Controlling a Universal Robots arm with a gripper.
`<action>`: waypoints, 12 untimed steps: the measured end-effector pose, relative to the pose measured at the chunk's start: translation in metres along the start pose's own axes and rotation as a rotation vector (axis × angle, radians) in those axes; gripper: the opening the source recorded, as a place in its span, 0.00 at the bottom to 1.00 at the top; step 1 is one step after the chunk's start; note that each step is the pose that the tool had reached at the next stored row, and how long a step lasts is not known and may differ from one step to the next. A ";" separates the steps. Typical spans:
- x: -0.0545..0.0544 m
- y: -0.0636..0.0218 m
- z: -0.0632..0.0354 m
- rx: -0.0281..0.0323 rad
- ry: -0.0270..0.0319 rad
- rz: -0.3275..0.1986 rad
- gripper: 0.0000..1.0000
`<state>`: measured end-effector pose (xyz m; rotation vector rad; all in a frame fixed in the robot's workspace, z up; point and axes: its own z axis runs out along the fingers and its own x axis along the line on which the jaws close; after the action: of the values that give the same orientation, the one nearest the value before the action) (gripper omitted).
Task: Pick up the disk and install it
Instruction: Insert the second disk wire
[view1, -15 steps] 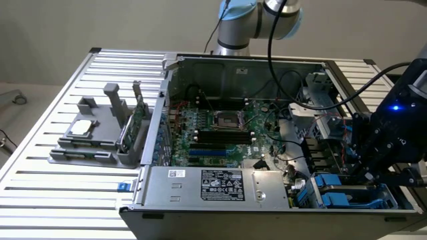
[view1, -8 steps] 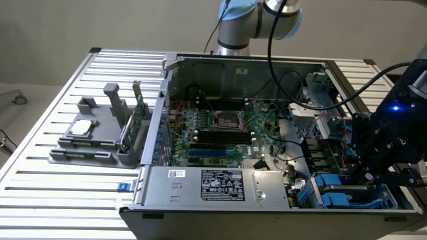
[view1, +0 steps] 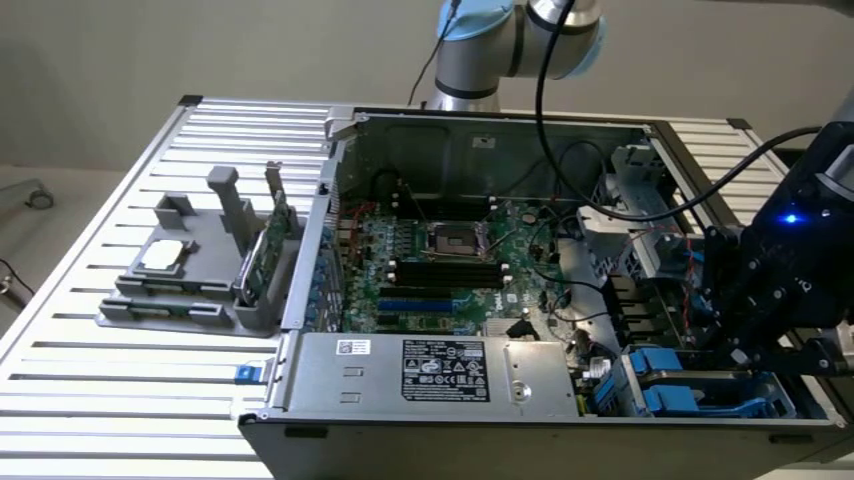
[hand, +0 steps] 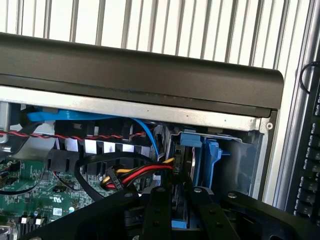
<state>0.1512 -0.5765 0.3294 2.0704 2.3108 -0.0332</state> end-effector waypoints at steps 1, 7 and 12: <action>0.000 0.0000 -0.0001 0.0002 -0.0003 0.000 0.20; 0.000 -0.0002 -0.0019 0.0007 -0.0008 0.000 0.26; 0.000 -0.0002 -0.0062 0.0014 -0.0007 0.000 0.26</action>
<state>0.1509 -0.5765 0.3356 2.0712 2.3107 -0.0355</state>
